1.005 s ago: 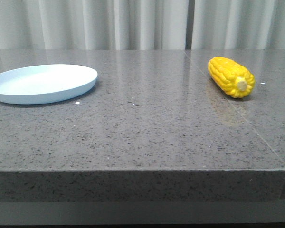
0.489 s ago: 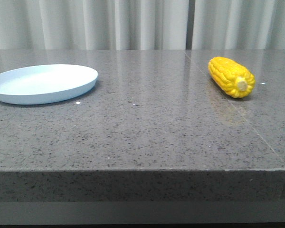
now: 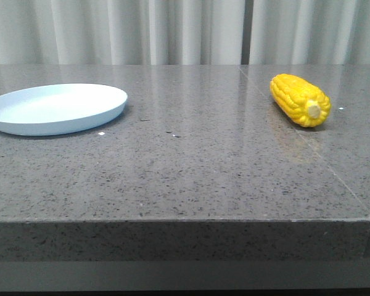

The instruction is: Place corn on plate with both arms

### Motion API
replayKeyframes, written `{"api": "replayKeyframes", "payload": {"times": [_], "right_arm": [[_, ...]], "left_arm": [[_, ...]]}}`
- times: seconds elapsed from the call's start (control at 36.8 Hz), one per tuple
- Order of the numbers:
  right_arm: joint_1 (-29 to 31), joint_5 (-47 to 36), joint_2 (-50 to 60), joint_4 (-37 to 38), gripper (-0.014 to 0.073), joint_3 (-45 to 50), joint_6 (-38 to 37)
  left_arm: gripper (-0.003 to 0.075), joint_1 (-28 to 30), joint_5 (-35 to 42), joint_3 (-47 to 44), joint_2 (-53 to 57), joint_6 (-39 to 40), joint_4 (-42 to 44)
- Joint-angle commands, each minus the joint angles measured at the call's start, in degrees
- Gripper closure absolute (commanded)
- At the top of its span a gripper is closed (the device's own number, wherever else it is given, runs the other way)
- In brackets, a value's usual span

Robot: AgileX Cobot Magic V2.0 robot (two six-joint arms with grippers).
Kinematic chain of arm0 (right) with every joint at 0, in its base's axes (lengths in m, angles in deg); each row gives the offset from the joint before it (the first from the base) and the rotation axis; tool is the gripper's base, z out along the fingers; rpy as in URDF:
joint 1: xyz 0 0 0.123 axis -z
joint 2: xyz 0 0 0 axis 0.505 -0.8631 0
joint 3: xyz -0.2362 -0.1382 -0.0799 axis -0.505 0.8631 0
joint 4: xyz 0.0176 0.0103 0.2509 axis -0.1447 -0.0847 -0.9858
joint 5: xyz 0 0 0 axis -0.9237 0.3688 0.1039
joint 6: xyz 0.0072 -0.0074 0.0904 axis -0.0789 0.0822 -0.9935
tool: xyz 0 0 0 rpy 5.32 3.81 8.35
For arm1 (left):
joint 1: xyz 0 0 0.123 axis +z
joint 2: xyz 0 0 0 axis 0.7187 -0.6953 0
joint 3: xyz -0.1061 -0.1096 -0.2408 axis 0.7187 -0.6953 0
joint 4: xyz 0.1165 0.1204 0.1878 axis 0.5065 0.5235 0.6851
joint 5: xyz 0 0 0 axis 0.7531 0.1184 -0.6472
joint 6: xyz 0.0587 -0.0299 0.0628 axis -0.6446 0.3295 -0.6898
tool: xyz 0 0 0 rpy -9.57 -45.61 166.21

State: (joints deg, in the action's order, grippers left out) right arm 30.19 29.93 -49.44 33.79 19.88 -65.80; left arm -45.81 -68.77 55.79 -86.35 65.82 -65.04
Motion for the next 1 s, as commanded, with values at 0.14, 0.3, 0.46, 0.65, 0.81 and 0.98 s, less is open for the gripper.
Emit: {"api": "replayKeyframes", "payload": {"times": [0.14, 0.3, 0.46, 0.65, 0.81, 0.98], "right_arm": [[-0.02, -5.21, -0.78, 0.11, -0.0059, -2.01, 0.63], [-0.02, -5.21, -0.78, 0.11, -0.0059, -2.01, 0.63], [-0.02, -5.21, -0.78, 0.11, -0.0059, -2.01, 0.63], [-0.02, -5.21, -0.78, 0.11, -0.0059, -2.01, 0.63], [-0.02, -5.21, -0.78, 0.11, -0.0059, -2.01, 0.63], [-0.02, -5.21, -0.78, 0.11, -0.0059, -2.01, 0.63]], "left_arm": [[0.0030, -0.08, 5.24, 1.99, -0.79, -0.02, -0.52], [0.0030, -0.08, 6.84, 1.99, -0.87, -0.02, -0.70], [0.0030, -0.14, 6.92, 4.19, -6.98, -0.04, -0.70], [0.0030, -0.42, 0.64, 16.28, -24.25, -0.04, -0.78], [0.0030, -4.17, -14.26, 29.51, -38.64, 0.80, -2.07], [0.0030, -4.29, -29.85, 43.36, -53.41, 1.43, -4.24]]}}
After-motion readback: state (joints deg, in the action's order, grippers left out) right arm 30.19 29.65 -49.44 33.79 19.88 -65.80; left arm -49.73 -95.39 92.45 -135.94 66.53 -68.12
